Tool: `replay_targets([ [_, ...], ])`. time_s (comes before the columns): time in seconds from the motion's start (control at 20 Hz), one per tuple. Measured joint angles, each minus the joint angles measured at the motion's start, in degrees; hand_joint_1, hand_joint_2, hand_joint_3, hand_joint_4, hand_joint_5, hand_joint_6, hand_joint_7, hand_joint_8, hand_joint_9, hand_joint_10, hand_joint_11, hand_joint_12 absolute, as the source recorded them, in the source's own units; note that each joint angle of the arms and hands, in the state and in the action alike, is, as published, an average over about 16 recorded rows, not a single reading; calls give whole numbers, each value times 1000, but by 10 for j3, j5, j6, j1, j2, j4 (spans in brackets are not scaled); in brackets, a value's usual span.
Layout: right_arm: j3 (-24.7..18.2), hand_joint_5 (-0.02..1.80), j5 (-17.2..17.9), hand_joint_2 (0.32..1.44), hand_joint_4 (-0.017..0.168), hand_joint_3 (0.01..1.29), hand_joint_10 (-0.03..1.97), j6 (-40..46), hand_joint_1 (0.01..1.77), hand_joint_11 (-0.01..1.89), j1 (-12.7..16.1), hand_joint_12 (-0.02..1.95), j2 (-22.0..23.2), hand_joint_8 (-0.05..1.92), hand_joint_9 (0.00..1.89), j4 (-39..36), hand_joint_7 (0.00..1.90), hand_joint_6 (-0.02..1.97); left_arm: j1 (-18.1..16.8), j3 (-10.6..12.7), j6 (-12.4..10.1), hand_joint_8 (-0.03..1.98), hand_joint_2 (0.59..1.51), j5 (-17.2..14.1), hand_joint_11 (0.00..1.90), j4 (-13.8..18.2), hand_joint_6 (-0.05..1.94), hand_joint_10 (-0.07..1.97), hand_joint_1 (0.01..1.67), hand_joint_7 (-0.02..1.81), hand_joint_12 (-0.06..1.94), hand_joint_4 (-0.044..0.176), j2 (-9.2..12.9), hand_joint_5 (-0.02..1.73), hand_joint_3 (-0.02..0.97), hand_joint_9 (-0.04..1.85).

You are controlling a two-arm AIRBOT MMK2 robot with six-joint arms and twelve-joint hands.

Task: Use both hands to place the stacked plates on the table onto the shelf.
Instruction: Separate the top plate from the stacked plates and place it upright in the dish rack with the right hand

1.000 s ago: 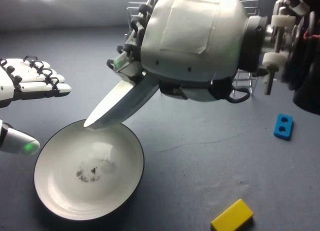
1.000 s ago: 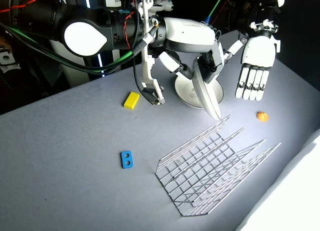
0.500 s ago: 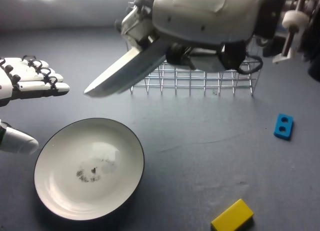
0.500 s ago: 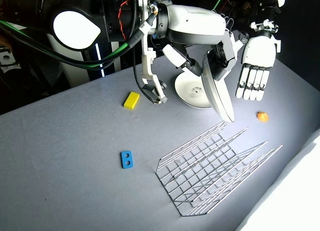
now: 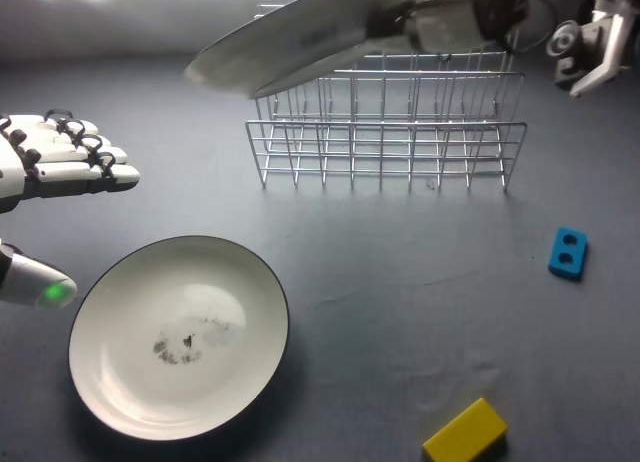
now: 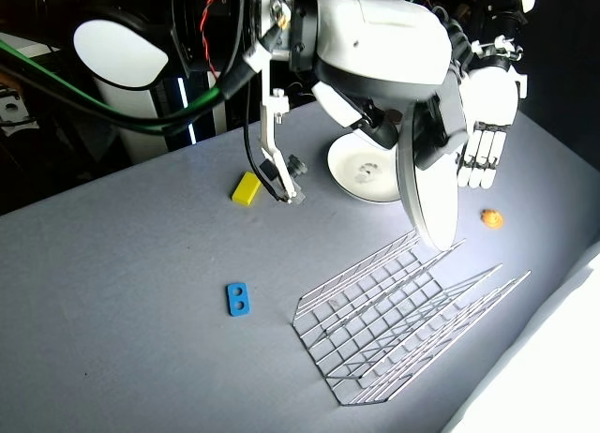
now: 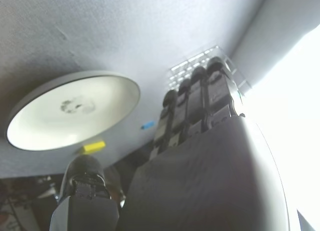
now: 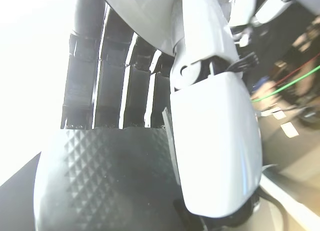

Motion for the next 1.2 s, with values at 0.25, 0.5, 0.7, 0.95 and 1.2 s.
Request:
replay_targets([
  [0.25,28,860,-11,997,-4,15,949,-3,1347,934,6,1043,-2,883,1020,56,1004,1006,1,0,0,-14,1108,-1,14,0,19,5,22,19,-1,4,0,21,10,20],
  [0.5,60,856,-23,997,-4,15,963,-2,1348,927,6,1051,-7,901,1012,107,999,1006,2,1,0,-14,1108,-6,14,4,19,5,23,19,-1,4,0,22,10,20],
  [0.7,88,855,-37,997,-4,15,972,-2,1348,924,6,1060,-16,907,1007,159,993,1007,5,4,0,-14,1109,-23,15,21,19,4,22,19,-1,4,0,21,10,20],
  [0.95,126,855,-63,997,-5,15,979,0,1348,923,6,1070,-30,912,1006,230,984,1009,7,13,0,-13,1111,-70,15,63,18,4,23,20,-1,4,0,21,10,21],
  [1.2,164,850,-90,997,-6,15,983,4,1348,922,2,1083,-46,924,1003,286,977,1010,12,23,-2,-13,1113,-126,15,124,19,5,22,17,-2,4,0,20,10,21],
])
